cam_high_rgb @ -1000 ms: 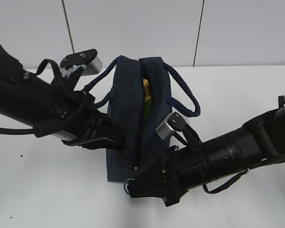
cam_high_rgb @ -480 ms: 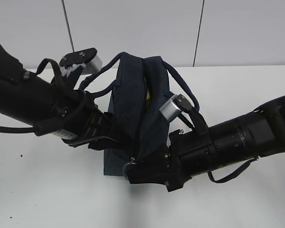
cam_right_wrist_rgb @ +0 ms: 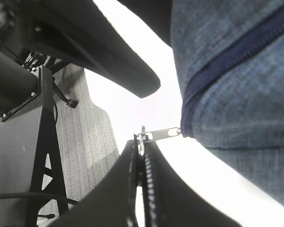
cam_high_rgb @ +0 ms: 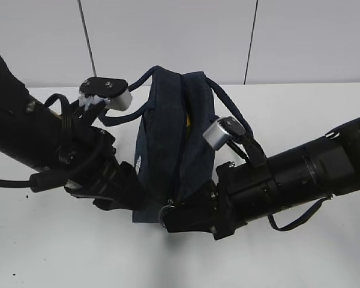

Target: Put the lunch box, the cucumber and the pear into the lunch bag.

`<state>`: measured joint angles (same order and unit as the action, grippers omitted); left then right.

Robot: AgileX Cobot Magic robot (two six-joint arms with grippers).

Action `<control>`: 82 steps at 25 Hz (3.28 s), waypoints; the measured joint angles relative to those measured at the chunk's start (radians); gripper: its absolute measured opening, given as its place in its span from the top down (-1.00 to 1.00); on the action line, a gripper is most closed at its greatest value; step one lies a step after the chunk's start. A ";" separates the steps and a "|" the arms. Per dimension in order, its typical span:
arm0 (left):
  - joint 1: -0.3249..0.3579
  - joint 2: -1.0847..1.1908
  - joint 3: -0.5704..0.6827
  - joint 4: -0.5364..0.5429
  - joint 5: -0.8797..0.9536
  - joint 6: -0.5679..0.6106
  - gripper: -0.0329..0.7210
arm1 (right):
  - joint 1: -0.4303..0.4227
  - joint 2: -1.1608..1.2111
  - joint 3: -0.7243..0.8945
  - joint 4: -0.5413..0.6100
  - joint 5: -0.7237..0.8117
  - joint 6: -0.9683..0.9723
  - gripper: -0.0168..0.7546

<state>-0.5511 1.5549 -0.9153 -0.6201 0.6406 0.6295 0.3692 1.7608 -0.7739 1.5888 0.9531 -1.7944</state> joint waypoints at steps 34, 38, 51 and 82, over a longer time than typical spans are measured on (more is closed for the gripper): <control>0.000 0.058 -0.001 -0.068 -0.092 0.000 0.61 | -0.052 -0.088 -0.125 -0.029 0.046 0.250 0.94; -0.001 0.059 -0.001 -0.068 -0.091 0.001 0.91 | -0.072 -0.088 -0.128 -0.029 0.049 0.260 0.94; -0.001 0.059 -0.001 -0.031 -0.091 0.001 0.97 | -0.072 -0.088 -0.210 -0.061 0.059 0.334 0.94; -0.001 0.060 -0.001 0.052 -0.011 0.000 0.97 | -0.143 0.055 -0.478 -0.089 -0.029 0.429 0.94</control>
<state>-0.5519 1.6145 -0.9162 -0.5678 0.6294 0.6297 0.2263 1.8156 -1.2517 1.4995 0.9242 -1.3651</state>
